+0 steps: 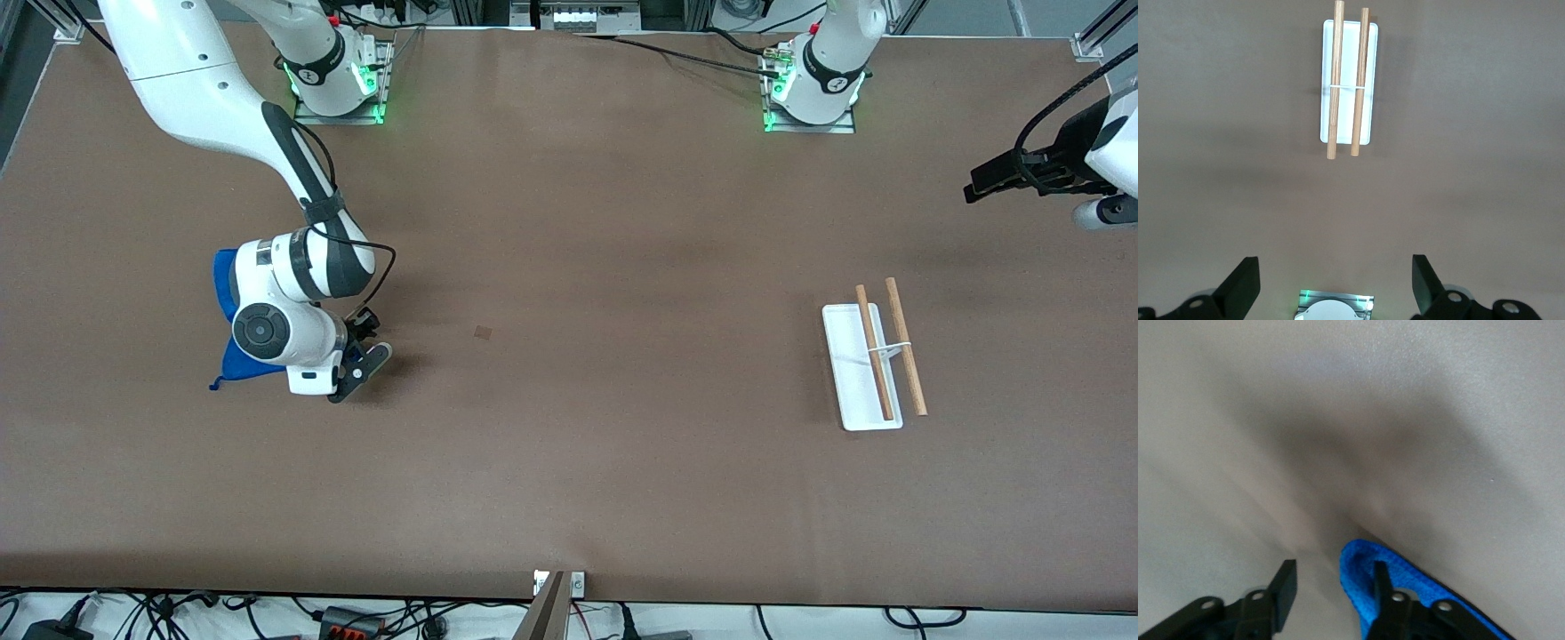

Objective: Pass towel and hang on rack
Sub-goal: 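Lift the towel toward the table middle while the left gripper approaches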

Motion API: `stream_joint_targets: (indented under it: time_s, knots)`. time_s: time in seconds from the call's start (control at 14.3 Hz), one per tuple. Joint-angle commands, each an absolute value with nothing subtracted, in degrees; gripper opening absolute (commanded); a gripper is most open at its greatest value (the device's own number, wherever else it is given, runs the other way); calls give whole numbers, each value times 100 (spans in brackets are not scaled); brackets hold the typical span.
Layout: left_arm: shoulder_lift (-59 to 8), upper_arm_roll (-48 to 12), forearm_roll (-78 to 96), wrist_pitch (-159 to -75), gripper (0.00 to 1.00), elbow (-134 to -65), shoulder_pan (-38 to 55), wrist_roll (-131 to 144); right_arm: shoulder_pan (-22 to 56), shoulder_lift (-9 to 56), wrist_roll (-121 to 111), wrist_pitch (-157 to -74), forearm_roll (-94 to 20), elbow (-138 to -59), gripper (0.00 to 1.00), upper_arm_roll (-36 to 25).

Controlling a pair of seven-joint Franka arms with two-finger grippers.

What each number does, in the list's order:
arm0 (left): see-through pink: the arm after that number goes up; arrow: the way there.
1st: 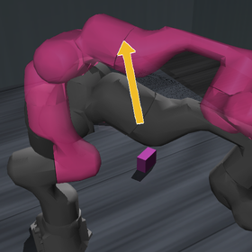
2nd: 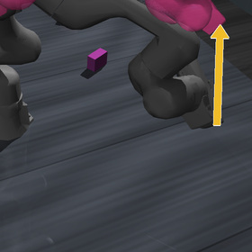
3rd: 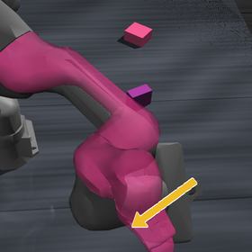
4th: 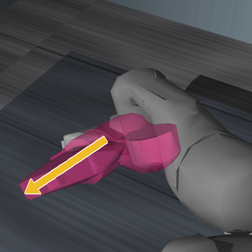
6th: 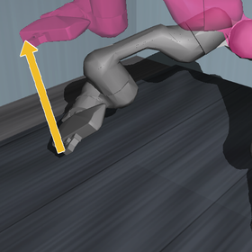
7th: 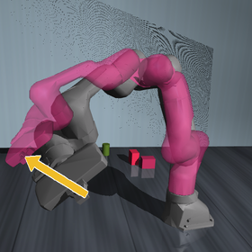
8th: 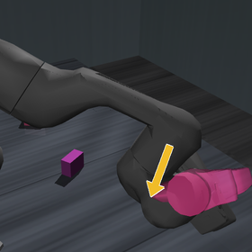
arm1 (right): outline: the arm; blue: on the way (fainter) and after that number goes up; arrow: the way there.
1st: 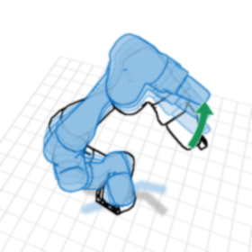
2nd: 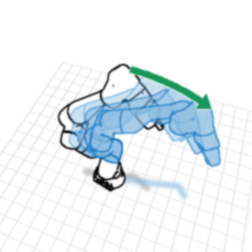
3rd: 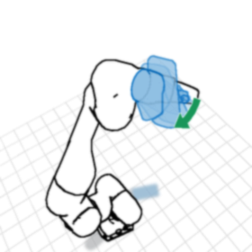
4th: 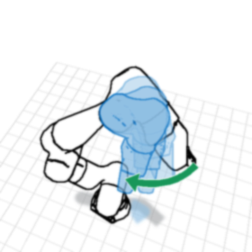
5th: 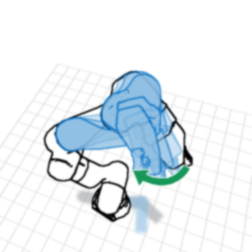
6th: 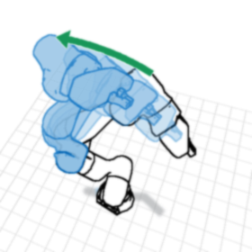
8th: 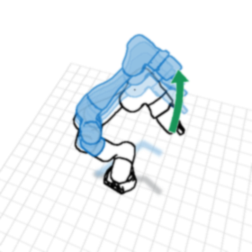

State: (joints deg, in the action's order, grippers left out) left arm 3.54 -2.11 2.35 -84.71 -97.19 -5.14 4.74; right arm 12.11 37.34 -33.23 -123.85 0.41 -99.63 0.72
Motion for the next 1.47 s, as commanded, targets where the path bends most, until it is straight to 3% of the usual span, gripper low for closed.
stream_joint_targets:
  time_s: [0.0, 0.21, 0.28, 0.56, 0.91, 1.4]
  knots:
    - [281, -202, 334, -8367, 100, -9554, -554, 334, 1151, 3735, -3708, -12322, -18, -9932, 26, 79]
    - [290, -211, 343, -8350, 100, -9554, -545, 334, 1169, 3735, -3744, -12322, -9, -9905, 1, 88]
    - [290, -211, 343, -8350, 100, -9554, -545, 334, 1195, 3727, -3744, -12322, 0, -9897, 0, 88]
    - [290, -211, 343, -8350, 100, -9554, -545, 334, 1204, 3578, -3621, -12191, -35, -9686, 0, 88]
    - [281, -202, 343, -8350, 100, -9554, -545, 334, 1248, 2788, -3122, -11585, -140, -9037, 0, 271]
    - [168, -220, 325, -8341, 100, -9554, -536, 325, 1335, 2715, 163, -11741, -975, -7474, 0, 2098]
